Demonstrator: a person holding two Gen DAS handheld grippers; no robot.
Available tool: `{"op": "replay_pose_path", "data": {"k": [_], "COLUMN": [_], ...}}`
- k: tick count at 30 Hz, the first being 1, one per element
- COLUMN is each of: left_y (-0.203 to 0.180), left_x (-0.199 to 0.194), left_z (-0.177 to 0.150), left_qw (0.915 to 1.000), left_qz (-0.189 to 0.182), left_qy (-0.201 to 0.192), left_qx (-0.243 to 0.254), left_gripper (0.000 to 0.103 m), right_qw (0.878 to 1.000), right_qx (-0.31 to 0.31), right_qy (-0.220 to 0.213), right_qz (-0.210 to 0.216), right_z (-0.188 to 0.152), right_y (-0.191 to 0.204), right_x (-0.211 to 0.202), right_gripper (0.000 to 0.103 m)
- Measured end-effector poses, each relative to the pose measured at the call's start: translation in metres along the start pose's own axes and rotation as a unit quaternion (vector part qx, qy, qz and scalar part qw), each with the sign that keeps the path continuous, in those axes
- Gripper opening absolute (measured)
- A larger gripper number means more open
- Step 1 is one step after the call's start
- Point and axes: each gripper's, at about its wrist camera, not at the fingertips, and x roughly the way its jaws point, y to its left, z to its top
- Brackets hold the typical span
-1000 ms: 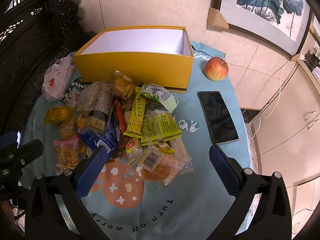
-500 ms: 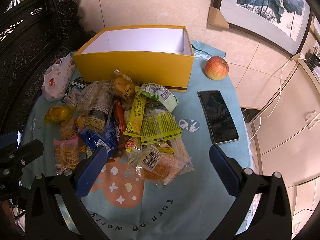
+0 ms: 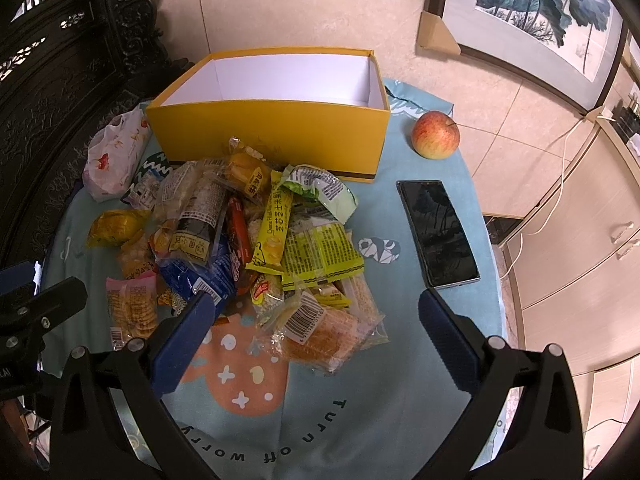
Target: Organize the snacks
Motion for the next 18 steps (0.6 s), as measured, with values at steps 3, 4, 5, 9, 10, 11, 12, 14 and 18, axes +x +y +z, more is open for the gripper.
{"op": "replay_pose_path", "data": {"k": [3, 4, 5, 9, 10, 11, 12, 14, 18], "left_y": [0.0003, 0.0, 0.0006, 0.0003, 0.0007, 0.0011, 0.0004, 0.0003, 0.0003], "left_x": [0.0006, 0.0005, 0.0007, 0.0012, 0.0015, 0.0019, 0.0018, 0.0037, 0.0072], "left_z": [0.0006, 0.0007, 0.0001, 0.0014, 0.0011, 0.0009, 0.0014, 0.0019, 0.0035], "left_qw": [1.0, 1.0, 1.0, 1.0, 1.0, 1.0, 1.0, 1.0, 0.9999], "left_qz": [0.0, 0.0, 0.001, 0.001, 0.001, 0.001, 0.001, 0.002, 0.003], "left_qy": [0.001, 0.001, 0.001, 0.003, 0.003, 0.004, 0.004, 0.006, 0.01], "left_qx": [0.0, 0.0, 0.001, 0.0, 0.0, 0.0, 0.0, 0.0, 0.001], "left_gripper": [0.101, 0.101, 0.101, 0.101, 0.101, 0.101, 0.101, 0.101, 0.101], "right_qw": [1.0, 1.0, 1.0, 1.0, 1.0, 1.0, 1.0, 1.0, 1.0], "right_qx": [0.0, 0.0, 0.001, 0.0, 0.001, 0.001, 0.001, 0.002, 0.003], "right_qy": [0.0, 0.0, 0.001, 0.003, 0.004, 0.005, 0.006, 0.008, 0.011], "right_qz": [0.0, 0.0, 0.0, 0.001, 0.001, 0.001, 0.001, 0.002, 0.002], "right_z": [-0.0002, 0.0005, 0.0002, -0.0006, 0.0003, 0.001, 0.0, 0.002, 0.0017], "right_y": [0.0, -0.0002, -0.0001, 0.0011, 0.0005, 0.0003, 0.0006, -0.0004, -0.0003], "right_x": [0.0012, 0.0013, 0.0015, 0.0038, 0.0051, 0.006, 0.0066, 0.0083, 0.0104], "right_gripper": [0.102, 0.102, 0.102, 0.102, 0.102, 0.102, 0.102, 0.102, 0.102]}}
